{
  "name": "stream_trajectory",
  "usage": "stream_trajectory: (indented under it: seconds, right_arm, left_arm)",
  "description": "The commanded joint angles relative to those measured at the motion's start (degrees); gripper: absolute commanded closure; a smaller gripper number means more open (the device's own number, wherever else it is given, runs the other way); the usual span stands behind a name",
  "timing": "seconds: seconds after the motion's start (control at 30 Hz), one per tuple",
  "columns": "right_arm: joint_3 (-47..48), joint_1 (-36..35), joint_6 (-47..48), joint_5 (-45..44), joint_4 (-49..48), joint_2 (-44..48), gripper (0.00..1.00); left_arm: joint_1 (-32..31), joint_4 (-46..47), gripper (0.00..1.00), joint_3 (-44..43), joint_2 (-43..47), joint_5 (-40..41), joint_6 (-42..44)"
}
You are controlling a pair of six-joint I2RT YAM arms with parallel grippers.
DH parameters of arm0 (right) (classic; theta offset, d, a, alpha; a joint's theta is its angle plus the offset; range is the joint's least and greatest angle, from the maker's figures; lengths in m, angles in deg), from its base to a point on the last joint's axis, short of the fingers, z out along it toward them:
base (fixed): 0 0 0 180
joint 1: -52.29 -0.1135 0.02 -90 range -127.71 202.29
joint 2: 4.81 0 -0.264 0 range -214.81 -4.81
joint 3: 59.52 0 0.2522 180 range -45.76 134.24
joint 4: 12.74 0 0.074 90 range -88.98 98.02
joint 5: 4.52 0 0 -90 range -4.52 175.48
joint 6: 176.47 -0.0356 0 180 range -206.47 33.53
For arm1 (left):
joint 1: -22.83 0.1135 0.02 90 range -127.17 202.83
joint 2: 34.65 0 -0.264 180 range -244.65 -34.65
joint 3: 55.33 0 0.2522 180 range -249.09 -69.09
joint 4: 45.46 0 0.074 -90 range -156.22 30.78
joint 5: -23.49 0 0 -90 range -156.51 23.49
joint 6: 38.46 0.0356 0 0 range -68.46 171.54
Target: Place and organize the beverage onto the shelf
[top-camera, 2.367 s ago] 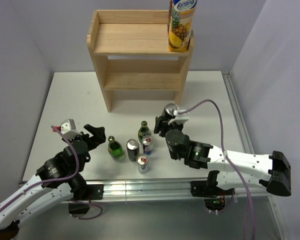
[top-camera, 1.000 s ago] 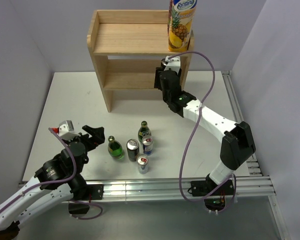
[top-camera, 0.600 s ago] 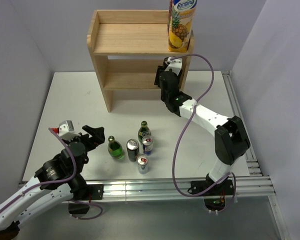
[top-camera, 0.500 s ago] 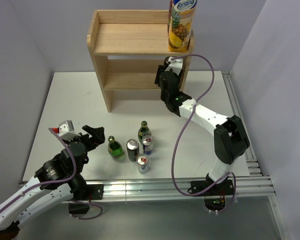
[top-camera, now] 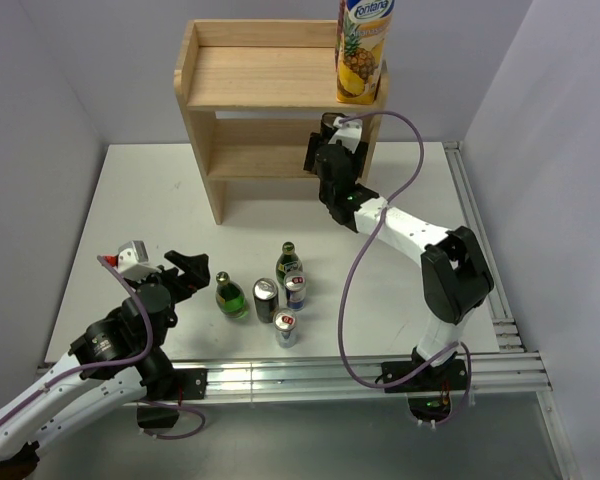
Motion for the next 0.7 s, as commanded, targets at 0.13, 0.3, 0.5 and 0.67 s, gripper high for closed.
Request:
stream_trajectory:
  seconds: [0.13, 0.3, 0.5, 0.67]
  right_arm:
    - [0.52, 0.12, -0.37, -2.02, 0.93, 0.4, 0.12]
    - [-1.15, -0.76, 0.16, -1.23, 0.57, 2.16, 0.07]
    - [-4.75, -2.43, 1.65, 0.71, -1.27, 4.62, 0.0]
    - [-7.04, -3.92, 2.35, -0.08, -2.06, 5.76, 0.0]
  left_arm:
    - [-0.55, 1.36, 0.06, 0.59, 0.73, 1.52, 0.77]
    - [-0.55, 1.27, 0.06, 0.68, 1.09, 1.61, 0.68]
    - [-0.55, 1.27, 0.06, 0.76, 1.53, 1.69, 0.51]
    - [-0.55, 1.1, 0.06, 0.76, 1.7, 1.78, 0.51]
